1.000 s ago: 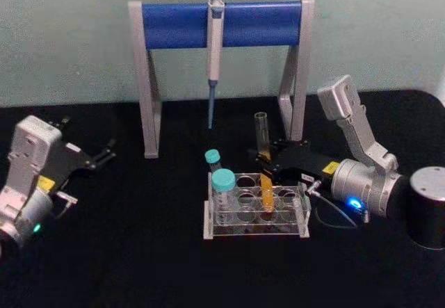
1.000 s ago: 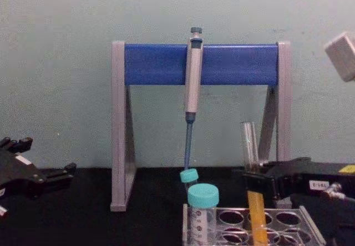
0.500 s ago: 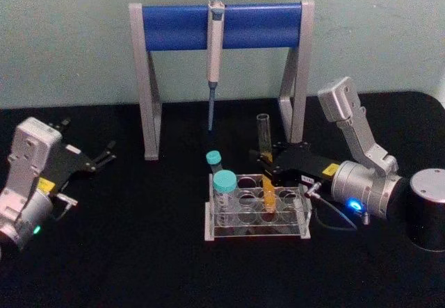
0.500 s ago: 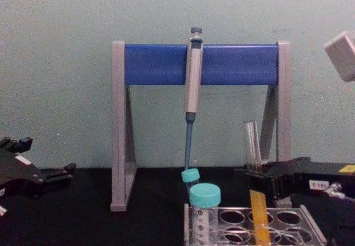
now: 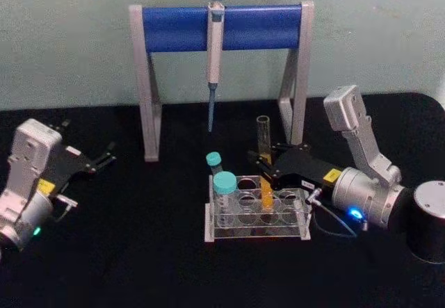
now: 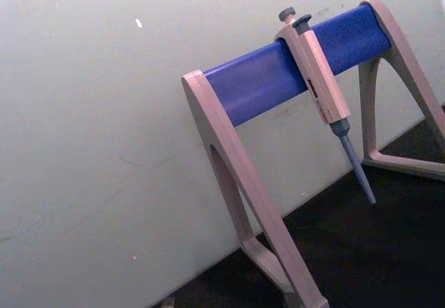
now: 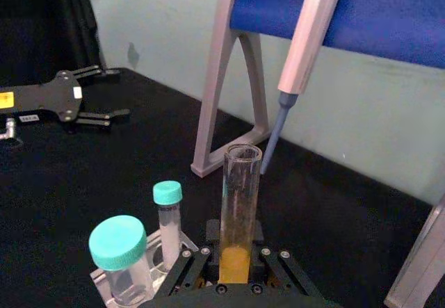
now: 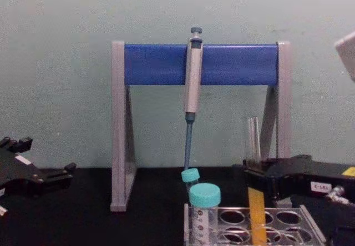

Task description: Pick up the test tube from the test tube rack, shake it, then place it back into the test tube rack.

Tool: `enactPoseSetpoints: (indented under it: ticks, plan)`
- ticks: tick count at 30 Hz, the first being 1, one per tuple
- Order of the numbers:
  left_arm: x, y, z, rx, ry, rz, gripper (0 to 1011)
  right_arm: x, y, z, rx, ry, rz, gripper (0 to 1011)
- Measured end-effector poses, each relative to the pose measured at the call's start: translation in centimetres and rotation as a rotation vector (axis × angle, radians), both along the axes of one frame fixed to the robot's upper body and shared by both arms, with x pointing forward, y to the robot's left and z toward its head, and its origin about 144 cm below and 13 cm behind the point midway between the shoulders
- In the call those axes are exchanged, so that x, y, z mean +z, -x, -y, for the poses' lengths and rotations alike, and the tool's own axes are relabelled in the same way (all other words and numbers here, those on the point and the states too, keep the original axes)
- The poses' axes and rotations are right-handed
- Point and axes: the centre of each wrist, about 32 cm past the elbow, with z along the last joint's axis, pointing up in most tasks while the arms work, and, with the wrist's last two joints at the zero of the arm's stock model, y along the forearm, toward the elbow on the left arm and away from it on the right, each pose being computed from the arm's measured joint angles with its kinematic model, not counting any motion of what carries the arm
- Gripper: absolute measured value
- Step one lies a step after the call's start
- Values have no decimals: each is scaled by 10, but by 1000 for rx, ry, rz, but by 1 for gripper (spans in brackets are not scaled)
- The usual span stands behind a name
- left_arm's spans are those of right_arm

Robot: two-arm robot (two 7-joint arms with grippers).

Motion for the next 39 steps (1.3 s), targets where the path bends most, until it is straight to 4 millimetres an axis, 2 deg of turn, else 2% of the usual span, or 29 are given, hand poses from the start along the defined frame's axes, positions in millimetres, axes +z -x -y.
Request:
enactPoseSetpoints:
  ticks: [12, 18, 25, 33, 39]
  plan:
    - [0, 0, 0, 0, 0, 0, 1002, -3, 13, 4, -14, -21, 85, 232]
    - [0, 0, 0, 0, 0, 0, 1001, 4, 17, 6, -15, -45, 138, 232]
    - [0, 0, 0, 0, 0, 0, 1001, 21, 21, 7, -12, -80, 220, 232]
    - [0, 0, 0, 0, 0, 0, 1001, 36, 15, 4, -8, -114, 280, 232]
    - [0, 0, 0, 0, 0, 0, 1001, 37, 8, 2, -8, -121, 281, 232]
